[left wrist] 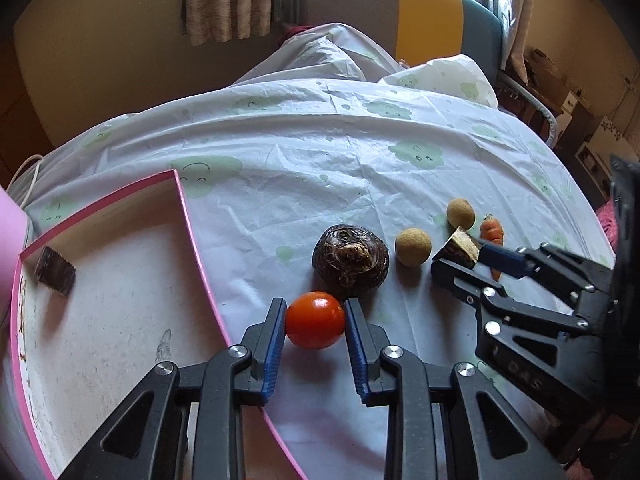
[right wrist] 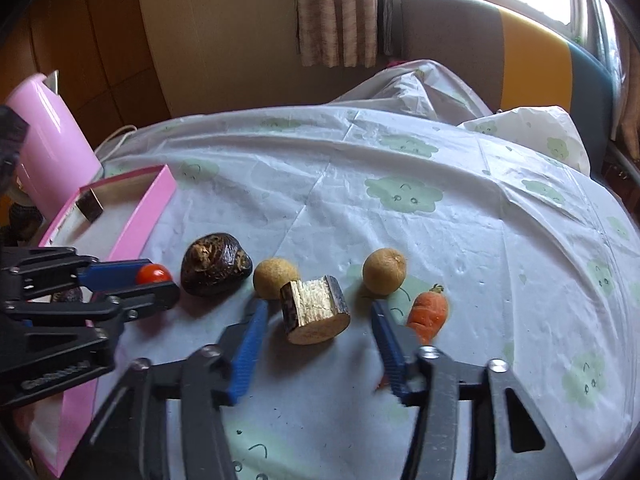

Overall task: Organize fruits
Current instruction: 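Put the red cherry tomato in the tray with the left tool while the right tool grasps the beige slice, then lower the beige cut slice into the tray and open the right tool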

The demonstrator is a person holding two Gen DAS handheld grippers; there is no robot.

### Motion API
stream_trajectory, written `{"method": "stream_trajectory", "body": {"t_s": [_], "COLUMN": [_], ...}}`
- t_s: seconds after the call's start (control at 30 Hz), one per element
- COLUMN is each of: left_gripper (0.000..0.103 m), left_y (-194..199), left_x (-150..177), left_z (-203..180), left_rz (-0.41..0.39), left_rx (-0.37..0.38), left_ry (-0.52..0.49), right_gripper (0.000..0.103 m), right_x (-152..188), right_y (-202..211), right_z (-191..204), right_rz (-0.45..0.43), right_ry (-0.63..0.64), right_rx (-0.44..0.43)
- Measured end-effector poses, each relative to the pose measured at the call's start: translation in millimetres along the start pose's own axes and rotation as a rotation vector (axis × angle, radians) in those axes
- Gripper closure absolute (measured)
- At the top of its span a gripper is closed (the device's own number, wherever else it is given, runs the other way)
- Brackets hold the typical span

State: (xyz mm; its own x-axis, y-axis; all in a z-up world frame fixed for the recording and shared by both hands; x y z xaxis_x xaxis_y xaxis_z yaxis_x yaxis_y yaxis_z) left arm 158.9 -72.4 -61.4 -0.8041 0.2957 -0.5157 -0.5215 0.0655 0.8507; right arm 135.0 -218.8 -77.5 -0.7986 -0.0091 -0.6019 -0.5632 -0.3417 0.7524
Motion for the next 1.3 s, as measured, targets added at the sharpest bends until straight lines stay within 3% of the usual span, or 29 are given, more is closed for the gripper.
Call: {"method": "stream_trajectory", "body": {"t_s": [0.03, 0.37, 0.73, 1.3], "left_gripper": [0.074, 0.074, 0.073, 0.069], "left_y": [2.1, 39.3, 58.8, 77.9], "left_x": [1.2, 13.5, 37.4, 80.9], "left_z": [1.5, 27.8, 105.5, 160.7], "left_rz": [-0.002, -0.082, -0.120, -0.096], "left_rx": [0.005, 0.010, -0.176, -0.276], "left_ry": [0.012, 0.151, 0.349, 0.545], "right_gripper": [0.069, 0.069, 0.069, 0.069], "right_x": [0.7, 12.6, 16.7, 11.4], "right_y": [0.5, 20.7, 41.6, 40.4], "right_z": [-0.7, 9.2, 54.4, 157.1], "right_rz": [-0.002, -0.021, -0.049, -0.028], "right_ry": [-0.006, -0.004, 0.083, 0.282], "right_rx": [-0.003, -0.024, -0.071, -0.213]}}
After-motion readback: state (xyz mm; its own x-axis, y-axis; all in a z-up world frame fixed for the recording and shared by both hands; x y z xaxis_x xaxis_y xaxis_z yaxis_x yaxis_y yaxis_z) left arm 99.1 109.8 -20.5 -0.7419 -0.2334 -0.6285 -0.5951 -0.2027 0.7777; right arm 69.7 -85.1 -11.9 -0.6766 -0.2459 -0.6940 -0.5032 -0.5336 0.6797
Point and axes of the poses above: each gripper's, at about its wrist camera, not at the fingertips, and y roughly against the way its jaws point, z to its left, x to its underside, the point moved 2 cm from there along -y, roughly the way its jaws point, and after that the axes turned 12 degrees about -x, right-handed, at the moved point
